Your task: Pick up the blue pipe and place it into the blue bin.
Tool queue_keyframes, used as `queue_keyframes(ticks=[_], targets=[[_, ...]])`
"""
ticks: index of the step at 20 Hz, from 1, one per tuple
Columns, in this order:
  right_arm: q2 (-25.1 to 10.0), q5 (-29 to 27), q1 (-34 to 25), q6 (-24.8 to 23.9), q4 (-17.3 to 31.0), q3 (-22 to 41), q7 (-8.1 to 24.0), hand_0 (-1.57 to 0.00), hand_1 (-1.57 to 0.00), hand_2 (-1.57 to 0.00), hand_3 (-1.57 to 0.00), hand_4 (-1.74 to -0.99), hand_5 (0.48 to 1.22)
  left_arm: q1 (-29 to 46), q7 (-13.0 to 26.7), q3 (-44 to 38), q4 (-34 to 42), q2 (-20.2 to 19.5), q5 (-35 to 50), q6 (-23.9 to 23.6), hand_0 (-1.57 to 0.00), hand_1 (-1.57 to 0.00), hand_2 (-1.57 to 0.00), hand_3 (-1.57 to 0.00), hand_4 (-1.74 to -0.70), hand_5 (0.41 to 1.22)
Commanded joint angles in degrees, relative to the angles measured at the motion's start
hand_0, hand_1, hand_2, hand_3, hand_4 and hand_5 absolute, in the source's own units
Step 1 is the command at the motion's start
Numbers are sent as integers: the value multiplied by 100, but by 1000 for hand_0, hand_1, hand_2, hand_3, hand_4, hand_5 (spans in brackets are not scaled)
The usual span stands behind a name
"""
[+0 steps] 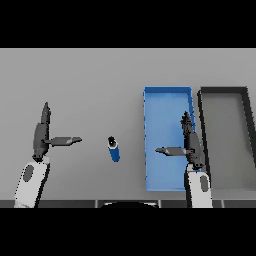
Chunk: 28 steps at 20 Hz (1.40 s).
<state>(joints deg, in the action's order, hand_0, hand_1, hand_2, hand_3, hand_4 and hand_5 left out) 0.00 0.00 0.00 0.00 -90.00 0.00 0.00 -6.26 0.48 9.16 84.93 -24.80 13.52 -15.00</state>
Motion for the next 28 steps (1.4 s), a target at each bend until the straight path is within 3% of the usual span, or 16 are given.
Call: queue_keyframes(ticks=[1, 6, 8, 9, 13, 17, 19, 24, 28], targets=[[-9, -9, 9, 2, -5, -7, -6, 1, 1, 1, 1, -1210, 594, 7, -29, 7, 13, 9, -7, -9, 1, 1, 1, 1, -967, 594], [-93, -99, 104, 96, -45, -59, -61, 1, 1, 1, 1, -1210, 594, 74, -27, 86, 112, 63, -65, -72, 1, 1, 1, 1, -967, 594], [-721, 680, 293, 285, -325, 329, -524, 1, 1, 1, 1, -1206, 592, 76, -389, 389, 129, -639, -85, 1069, 1, 1, 1, 1, -969, 595], [-878, 872, 300, 307, -437, 410, -500, 1, 1, 1, 1, -1198, 589, 107, -518, 412, 93, -832, -49, 1383, 1, 1, 1, 1, -970, 596], [-1007, 1108, 456, 369, -543, 562, -553, 1, 1, 1, 1, -1191, 587, 126, -683, 540, 137, -1020, -90, 1746, 1, 1, 1, 1, -967, 598], [-971, 1073, 430, 369, -624, 575, -340, 1, 1, 1, 1, -1187, 579, 375, -862, 775, 576, -1219, -28, 2187, 1, 1, 1, 1, -977, 583], [-985, 1024, 378, 402, -641, 561, -369, 1, 1, 1, 1, -1200, 580, 502, -791, 911, 903, -1408, 33, 2444, 1, 1, 1, 1, -989, 566], [-904, 926, 352, 414, -724, 564, -251, 1, 1, 1, 1, -1228, 573, 534, 155, 1610, 1516, -1333, -245, 2598, 1, 1, 1, 1, -1047, 483], [-972, 1007, 533, 442, -801, 603, -433, 1, 1, 1, 1, -1213, 571, 497, 95, 2060, 1479, -1060, -674, 2675, 1, 1, 1, 1, -1097, 466]])
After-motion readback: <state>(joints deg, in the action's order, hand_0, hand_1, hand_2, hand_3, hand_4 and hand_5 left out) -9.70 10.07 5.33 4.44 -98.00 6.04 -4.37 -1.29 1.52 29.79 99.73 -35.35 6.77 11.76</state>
